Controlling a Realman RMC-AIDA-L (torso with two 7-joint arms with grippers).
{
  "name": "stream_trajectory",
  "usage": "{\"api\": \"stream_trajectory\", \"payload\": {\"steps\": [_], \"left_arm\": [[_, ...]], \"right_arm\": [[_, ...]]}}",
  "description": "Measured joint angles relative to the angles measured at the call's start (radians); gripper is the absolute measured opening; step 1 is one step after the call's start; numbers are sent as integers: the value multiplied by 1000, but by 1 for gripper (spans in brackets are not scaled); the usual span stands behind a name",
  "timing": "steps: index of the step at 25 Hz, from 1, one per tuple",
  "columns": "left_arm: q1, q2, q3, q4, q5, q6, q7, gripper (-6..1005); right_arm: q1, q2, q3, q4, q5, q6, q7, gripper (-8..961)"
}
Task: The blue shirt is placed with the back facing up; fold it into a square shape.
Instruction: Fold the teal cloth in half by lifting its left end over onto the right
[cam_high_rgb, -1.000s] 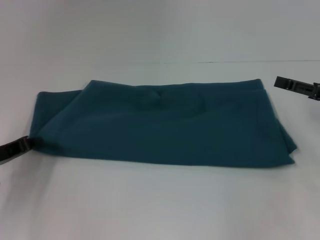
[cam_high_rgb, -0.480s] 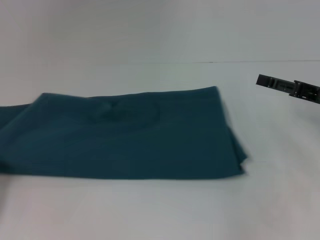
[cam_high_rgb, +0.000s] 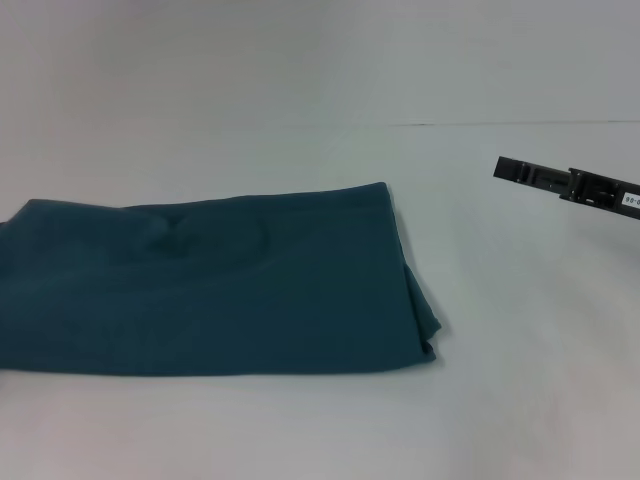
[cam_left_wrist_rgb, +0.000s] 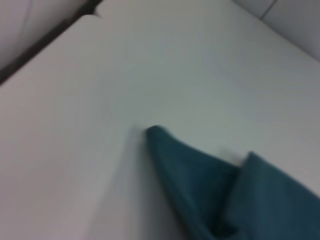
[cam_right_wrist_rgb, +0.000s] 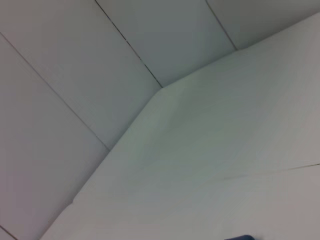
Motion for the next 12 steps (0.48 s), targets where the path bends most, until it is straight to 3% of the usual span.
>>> {"api": "stream_trajectory", "payload": {"steps": [3, 8, 12], "left_arm": [[-43, -9, 8, 25, -38, 107, 17, 38], [-157, -59, 42, 65, -151, 298, 58, 39], [-253, -82, 199, 8, -261, 320, 65, 39]], "right_arm": [[-9, 1, -3, 4, 0, -5, -11, 928], [-30, -5, -4, 9, 2, -19, -24, 928], [-43, -12, -4, 9, 2, -57, -32, 927]]}}
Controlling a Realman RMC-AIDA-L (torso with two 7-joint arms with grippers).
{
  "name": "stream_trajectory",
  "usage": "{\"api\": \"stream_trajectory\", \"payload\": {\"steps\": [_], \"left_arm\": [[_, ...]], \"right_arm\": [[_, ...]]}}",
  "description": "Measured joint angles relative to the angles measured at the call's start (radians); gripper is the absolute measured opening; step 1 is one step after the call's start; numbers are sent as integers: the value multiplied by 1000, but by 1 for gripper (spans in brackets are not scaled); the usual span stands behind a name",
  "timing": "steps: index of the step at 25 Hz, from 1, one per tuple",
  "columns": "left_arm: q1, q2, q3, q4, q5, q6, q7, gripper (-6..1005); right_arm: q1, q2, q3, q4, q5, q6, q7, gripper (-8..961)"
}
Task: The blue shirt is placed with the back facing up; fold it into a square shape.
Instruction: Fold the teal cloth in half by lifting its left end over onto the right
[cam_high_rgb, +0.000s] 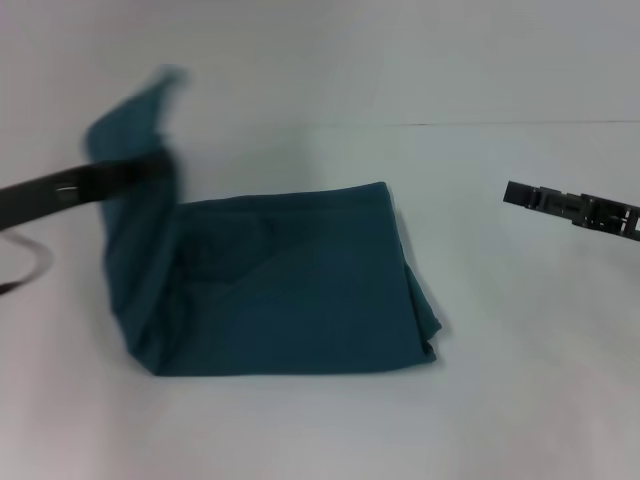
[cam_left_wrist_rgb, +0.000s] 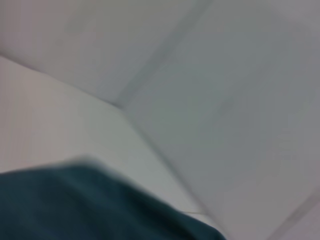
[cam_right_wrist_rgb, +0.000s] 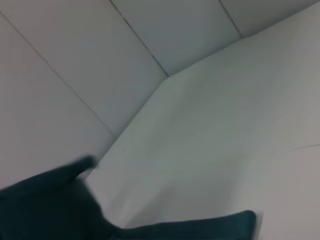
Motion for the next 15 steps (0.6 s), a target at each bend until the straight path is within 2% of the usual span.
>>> {"api": "stream_trajectory", "payload": {"steps": [2, 5, 6, 9, 12, 15], "left_arm": [[-34, -1, 78, -78, -55, -23, 16, 39], [-96, -1, 160, -281, -141, -109, 94, 39], [-123, -1, 173, -395, -174, -155, 144, 48], [-171, -6, 175, -688, -279, -266, 320, 75], [-204, -11, 167, -932, -379, -324, 557, 102], [-224, -11, 96, -1122, -428, -354, 794, 130]], "right_arm": [[-12, -9, 0, -3, 0, -28, -5, 927], [-21, -20, -1, -5, -3, -40, -7, 927], [-25, -26, -3, -5, -5, -44, -8, 927], [-37, -44, -10, -3, -5, -48, -16, 927], [-44, -60, -11, -1, -6, -48, -20, 927], [-49, -70, -11, -4, -7, -46, -21, 927]]}}
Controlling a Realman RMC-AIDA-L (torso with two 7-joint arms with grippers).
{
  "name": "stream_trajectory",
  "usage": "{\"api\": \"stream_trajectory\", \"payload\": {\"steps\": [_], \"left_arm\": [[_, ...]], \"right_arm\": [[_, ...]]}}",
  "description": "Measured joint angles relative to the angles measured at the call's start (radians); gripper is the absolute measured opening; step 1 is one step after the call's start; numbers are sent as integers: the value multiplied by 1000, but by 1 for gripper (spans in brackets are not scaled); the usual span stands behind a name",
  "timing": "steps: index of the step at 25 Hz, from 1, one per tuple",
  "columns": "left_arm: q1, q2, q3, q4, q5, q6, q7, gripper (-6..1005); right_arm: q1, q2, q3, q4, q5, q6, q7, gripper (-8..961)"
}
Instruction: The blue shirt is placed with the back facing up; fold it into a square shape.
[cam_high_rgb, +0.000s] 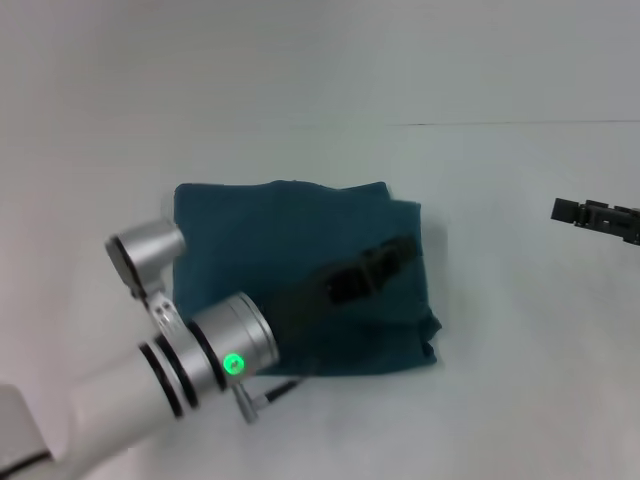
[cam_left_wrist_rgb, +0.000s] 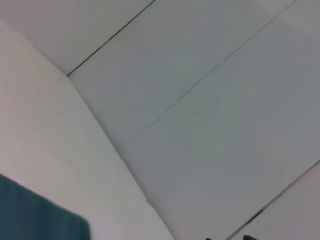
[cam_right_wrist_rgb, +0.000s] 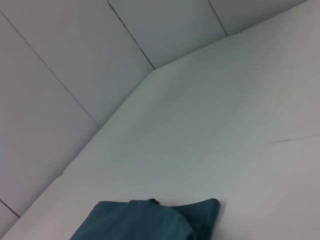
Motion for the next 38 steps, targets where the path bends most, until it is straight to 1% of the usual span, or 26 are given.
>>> {"api": "stream_trajectory", "payload": {"steps": [2, 4, 8, 11, 15, 17, 20, 21, 24, 28, 33, 38], "left_arm": [[-3, 0, -41, -51, 10, -4, 86, 148], [-4, 0, -58, -76, 21, -1, 126, 166], [8, 0, -59, -64, 28, 58, 133, 321], [44, 4, -54, -1, 41, 138, 110, 439], [123, 6, -37, 151, 53, 245, 48, 598], [158, 9, -19, 215, 54, 286, 40, 636], [223, 11, 19, 349, 55, 335, 37, 694], [247, 11, 30, 396, 55, 342, 38, 694], [299, 12, 49, 491, 57, 342, 43, 694], [351, 12, 57, 575, 77, 334, 81, 694], [383, 13, 56, 637, 108, 330, 164, 693], [388, 15, 52, 672, 129, 323, 174, 693]], "right_arm": [[0, -3, 0, 0, 0, 3, -1, 927], [1, -5, 0, 3, 0, 4, -2, 927], [9, -5, -21, 4, -1, 9, 8, 926], [23, -5, -53, 4, -3, 15, 39, 926], [58, -7, -104, 4, -38, 31, 145, 926], [79, -9, -111, 4, -65, 32, 203, 926], [107, -18, -112, 3, -102, 32, 287, 926], [114, -22, -113, 4, -112, 34, 310, 926], [135, -32, -113, 10, -139, 48, 377, 926], [168, -31, -114, 46, -155, 79, 421, 925], [216, -13, -122, 130, -155, 148, 422, 925], [248, 16, -130, 183, -155, 227, 415, 925]]}}
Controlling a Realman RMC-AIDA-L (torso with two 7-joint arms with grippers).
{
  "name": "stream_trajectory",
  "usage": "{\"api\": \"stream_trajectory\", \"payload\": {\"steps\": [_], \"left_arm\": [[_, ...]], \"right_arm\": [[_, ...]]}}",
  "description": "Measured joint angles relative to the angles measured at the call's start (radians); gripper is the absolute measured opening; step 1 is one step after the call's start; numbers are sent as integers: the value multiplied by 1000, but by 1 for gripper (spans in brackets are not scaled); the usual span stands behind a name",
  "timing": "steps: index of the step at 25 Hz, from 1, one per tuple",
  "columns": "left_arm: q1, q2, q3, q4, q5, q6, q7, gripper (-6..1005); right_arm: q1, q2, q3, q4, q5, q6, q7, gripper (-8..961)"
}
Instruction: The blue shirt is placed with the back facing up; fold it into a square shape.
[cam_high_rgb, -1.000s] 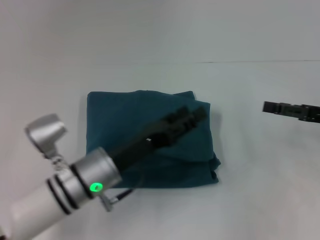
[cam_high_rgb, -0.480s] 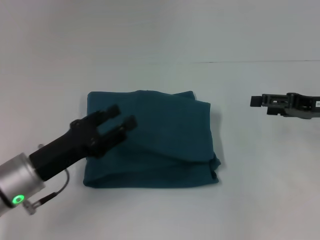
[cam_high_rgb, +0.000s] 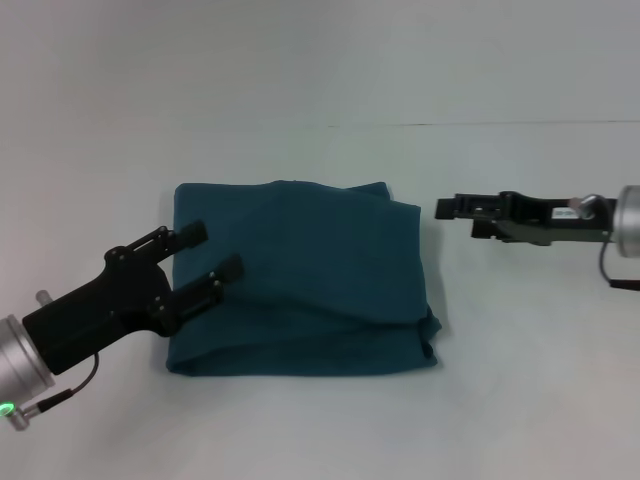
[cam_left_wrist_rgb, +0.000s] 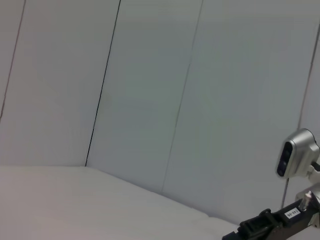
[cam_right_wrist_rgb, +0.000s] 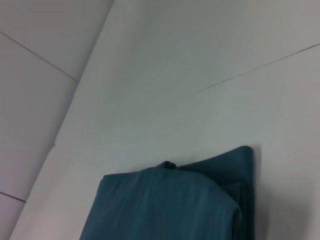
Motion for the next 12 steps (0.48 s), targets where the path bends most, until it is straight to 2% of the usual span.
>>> {"api": "stream_trajectory", "payload": {"steps": [8, 12], "left_arm": [[-8, 0, 4, 3, 1, -42, 27, 694], [-14, 0, 7, -1, 1, -57, 27, 695]], "right_arm": [[41, 58, 2, 30, 8, 107, -4, 924], [61, 80, 1, 39, 9, 151, -1, 924]]}}
